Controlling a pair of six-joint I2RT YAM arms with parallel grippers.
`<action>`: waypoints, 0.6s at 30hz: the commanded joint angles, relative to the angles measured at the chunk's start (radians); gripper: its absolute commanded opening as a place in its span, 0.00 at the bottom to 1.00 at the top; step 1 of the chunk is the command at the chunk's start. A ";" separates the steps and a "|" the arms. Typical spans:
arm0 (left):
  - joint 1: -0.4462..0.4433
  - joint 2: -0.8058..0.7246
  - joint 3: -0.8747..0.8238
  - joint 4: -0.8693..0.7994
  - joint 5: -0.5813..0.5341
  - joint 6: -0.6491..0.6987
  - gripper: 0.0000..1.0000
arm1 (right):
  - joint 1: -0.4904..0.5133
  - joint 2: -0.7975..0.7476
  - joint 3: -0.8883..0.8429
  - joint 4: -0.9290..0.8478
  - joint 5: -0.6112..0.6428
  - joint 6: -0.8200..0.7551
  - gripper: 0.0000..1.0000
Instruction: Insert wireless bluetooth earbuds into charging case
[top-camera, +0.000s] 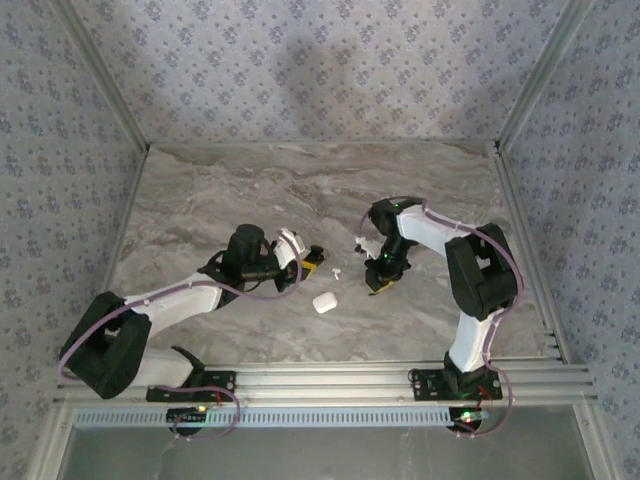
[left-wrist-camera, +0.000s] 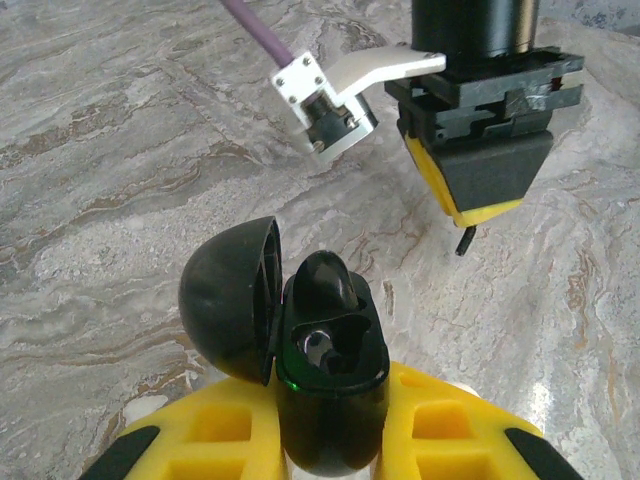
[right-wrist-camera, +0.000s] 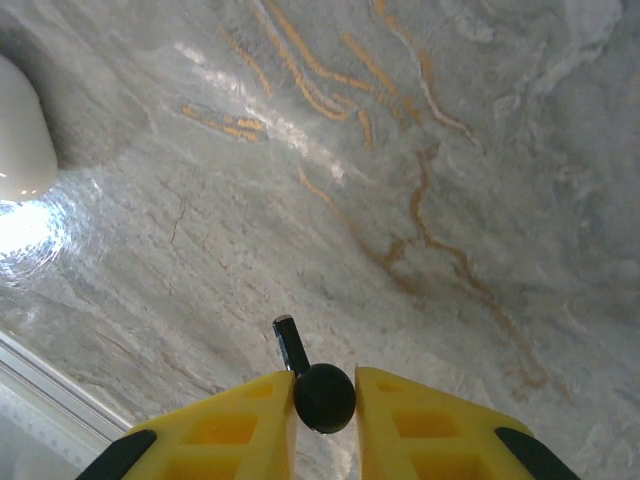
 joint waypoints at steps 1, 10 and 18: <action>-0.005 -0.003 0.017 0.000 0.018 -0.003 0.13 | 0.002 0.039 0.036 -0.043 0.006 -0.030 0.22; -0.005 0.005 0.013 0.005 0.008 0.000 0.13 | -0.014 0.086 0.071 -0.040 0.024 -0.029 0.30; -0.006 0.008 0.013 0.014 -0.039 -0.017 0.13 | -0.039 -0.010 0.118 -0.075 0.082 0.180 0.32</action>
